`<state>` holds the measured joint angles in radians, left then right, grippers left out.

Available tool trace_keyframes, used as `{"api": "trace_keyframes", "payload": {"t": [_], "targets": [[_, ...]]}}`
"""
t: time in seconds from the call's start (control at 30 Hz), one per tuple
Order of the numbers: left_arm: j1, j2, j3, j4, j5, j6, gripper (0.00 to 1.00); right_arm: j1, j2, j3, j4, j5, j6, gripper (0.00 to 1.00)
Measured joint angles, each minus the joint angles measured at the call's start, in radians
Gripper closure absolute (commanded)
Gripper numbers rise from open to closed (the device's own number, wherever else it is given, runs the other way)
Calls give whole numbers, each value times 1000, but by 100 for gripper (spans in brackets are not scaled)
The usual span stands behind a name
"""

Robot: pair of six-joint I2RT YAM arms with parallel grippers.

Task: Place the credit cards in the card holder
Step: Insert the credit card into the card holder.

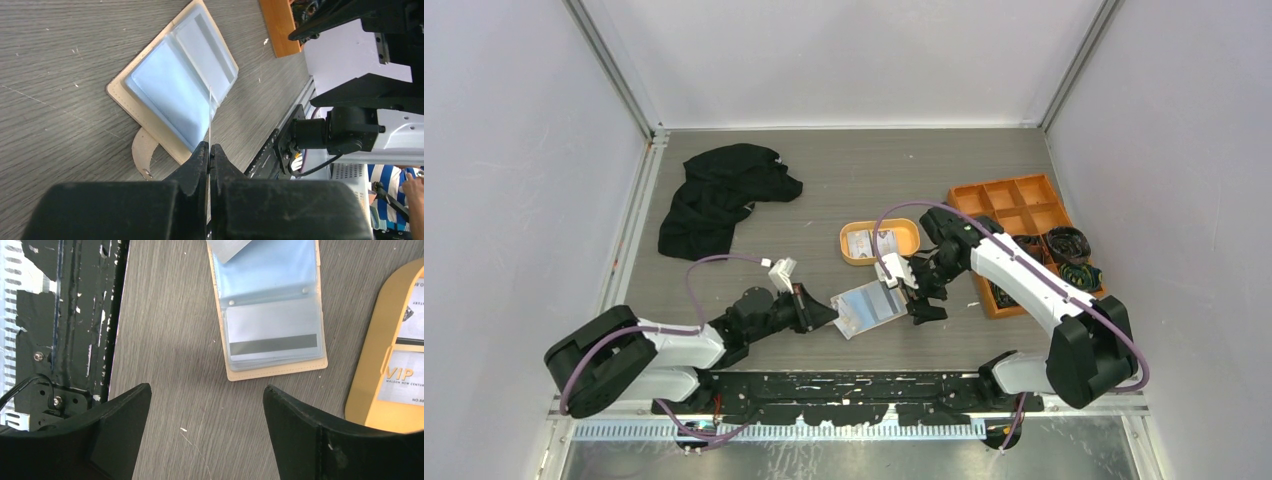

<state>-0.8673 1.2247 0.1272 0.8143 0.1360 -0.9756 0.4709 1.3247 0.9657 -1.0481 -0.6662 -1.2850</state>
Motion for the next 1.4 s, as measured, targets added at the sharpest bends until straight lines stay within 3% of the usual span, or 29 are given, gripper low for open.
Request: {"api": "trace_keyframes", "payload": {"t": [0.27,0.63,0.97,1.4], "targets": [[0,158,70,61,-23,-61,100,0,6,-21,0,52,-34,12],[7,478,114,375,-30,-204,100,40,83,-113,140,180,-11,13],[45,499,93,426,-27,-264,100,85,154,-131,291,299,61,17],[55,571,84,457,67,-313,100,110,212,-124,329,364,103,24]]}}
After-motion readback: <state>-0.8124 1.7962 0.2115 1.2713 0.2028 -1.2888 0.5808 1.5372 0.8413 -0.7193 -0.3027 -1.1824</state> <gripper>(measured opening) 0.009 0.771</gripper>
